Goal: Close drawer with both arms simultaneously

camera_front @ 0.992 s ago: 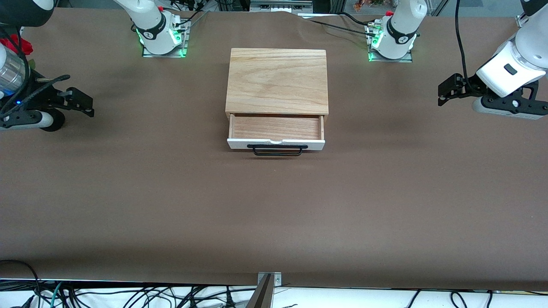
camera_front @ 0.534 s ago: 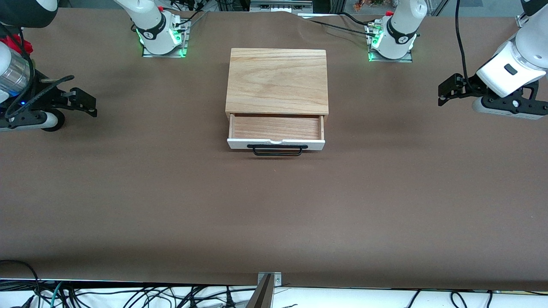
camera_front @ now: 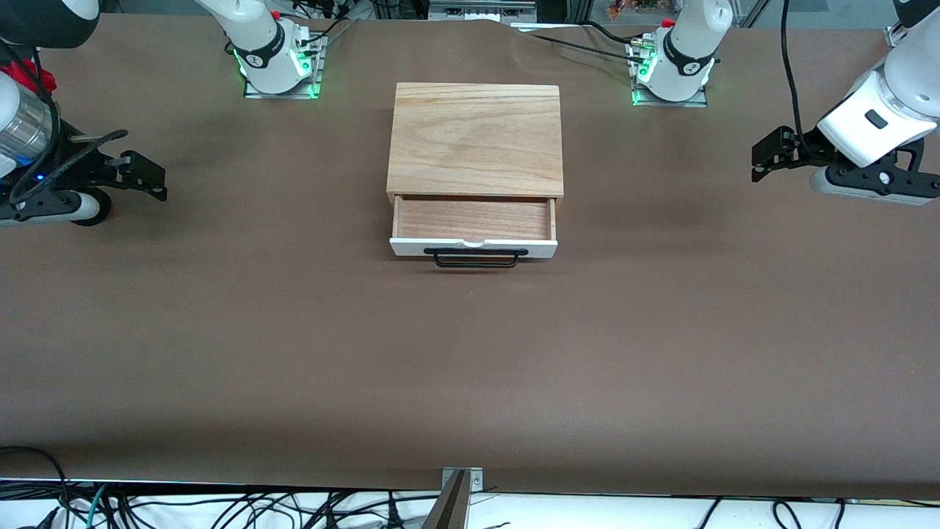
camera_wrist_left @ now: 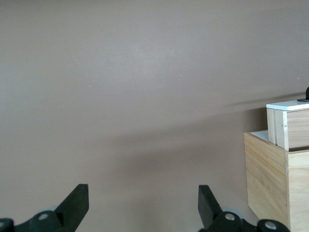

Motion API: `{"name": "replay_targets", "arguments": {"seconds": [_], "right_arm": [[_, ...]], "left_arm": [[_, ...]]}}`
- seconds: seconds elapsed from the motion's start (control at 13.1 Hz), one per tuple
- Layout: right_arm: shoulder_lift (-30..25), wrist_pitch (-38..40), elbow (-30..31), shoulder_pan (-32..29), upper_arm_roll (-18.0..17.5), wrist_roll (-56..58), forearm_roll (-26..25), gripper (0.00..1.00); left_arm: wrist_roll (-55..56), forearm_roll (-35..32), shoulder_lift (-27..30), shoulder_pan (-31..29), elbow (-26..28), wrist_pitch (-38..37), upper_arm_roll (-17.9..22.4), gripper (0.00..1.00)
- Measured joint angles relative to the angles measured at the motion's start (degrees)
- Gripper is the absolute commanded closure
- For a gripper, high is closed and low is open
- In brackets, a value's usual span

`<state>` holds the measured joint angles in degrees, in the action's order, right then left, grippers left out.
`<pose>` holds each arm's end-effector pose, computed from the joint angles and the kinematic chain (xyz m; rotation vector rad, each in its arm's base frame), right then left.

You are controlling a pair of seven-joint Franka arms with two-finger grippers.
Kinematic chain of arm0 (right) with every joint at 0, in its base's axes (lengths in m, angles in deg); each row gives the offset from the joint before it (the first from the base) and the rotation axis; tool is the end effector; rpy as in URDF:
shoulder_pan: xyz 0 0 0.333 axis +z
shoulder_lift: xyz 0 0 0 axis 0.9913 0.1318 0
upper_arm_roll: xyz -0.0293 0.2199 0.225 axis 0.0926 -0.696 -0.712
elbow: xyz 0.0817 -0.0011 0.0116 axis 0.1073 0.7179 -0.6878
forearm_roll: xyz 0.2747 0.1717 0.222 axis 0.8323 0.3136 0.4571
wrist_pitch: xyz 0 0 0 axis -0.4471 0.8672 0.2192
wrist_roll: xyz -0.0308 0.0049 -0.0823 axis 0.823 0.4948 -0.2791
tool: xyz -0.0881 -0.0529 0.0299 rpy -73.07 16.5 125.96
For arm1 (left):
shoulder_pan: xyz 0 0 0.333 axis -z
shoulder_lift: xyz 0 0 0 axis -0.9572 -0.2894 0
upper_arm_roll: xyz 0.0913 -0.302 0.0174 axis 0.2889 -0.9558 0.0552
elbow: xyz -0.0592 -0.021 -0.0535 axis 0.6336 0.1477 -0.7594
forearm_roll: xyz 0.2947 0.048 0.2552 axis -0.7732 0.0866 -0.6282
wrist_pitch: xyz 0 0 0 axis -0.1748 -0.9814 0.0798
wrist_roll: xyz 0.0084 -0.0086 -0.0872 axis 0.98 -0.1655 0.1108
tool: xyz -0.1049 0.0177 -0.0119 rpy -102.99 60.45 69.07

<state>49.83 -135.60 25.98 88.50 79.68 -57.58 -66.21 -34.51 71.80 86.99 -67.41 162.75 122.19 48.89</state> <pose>0.5809 0.0470 0.5892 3.1101 0.1867 -0.0631 0.5478 -0.0619 0.6032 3.1323 -0.2019 -0.0828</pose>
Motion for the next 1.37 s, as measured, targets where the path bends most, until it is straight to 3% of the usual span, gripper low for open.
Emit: {"name": "replay_targets", "arguments": {"seconds": [1.07, 1.37], "right_arm": [[0.00, 0.00, 0.19, 0.00, 0.00, -0.01, 0.06, 0.00], [0.85, -0.03, 0.67, -0.01, 0.00, -0.05, 5.52, 0.00]], "left_arm": [[0.00, 0.00, 0.00, 0.00, 0.00, 0.00, 0.00, 0.00], [0.00, 0.00, 0.00, 0.00, 0.00, 0.00, -0.05, 0.00]]}}
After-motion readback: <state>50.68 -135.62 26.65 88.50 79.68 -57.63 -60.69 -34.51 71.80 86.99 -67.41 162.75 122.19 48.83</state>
